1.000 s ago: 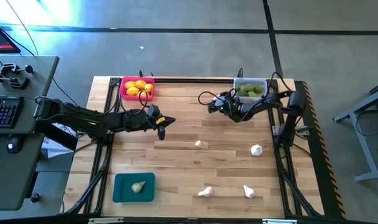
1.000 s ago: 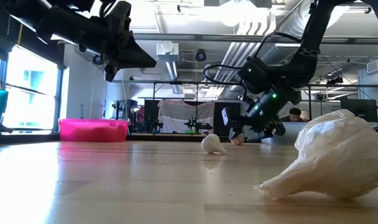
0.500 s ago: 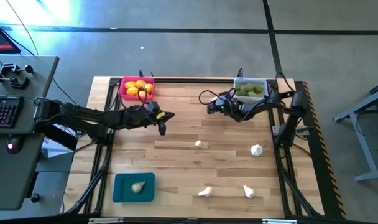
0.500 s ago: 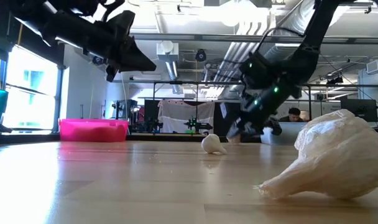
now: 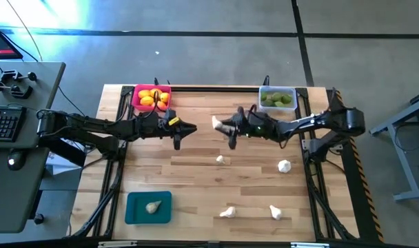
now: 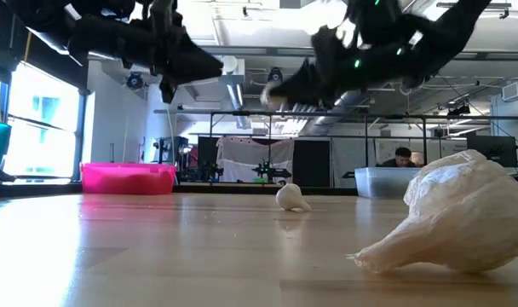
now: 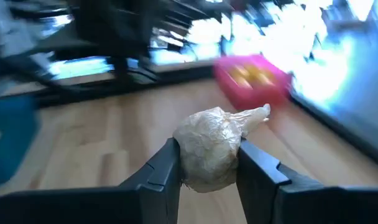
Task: Sort produce into baskets
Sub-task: Put the top center garlic into the blue bin
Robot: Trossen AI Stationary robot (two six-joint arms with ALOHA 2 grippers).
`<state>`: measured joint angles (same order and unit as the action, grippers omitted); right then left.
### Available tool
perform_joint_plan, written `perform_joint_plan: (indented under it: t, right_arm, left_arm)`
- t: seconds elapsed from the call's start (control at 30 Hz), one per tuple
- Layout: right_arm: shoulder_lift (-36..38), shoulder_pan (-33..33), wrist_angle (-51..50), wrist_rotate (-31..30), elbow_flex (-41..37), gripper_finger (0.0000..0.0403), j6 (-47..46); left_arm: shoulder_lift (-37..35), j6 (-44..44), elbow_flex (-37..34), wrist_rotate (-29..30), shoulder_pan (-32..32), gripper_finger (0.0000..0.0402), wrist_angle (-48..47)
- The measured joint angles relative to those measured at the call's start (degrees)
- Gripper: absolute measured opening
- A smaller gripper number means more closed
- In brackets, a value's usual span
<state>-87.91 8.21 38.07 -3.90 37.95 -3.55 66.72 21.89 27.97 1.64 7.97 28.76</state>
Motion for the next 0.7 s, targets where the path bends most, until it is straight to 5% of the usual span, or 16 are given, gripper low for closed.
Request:
perform_joint_plan:
  t: [0.33, 0.7]
  right_arm:
    - [1.44, -8.78, 3.32, 0.33, 2.94, 0.0108, 12.44]
    - [1.44, -10.62, -1.01, 0.19, 6.36, 0.0108, 16.28]
  left_arm:
    - [2.46, 6.99, 0.08, -10.65, 1.13, 0.0158, 10.03]
    - [10.72, 8.06, 5.78, -13.28, 1.03, 0.0168, 14.81]
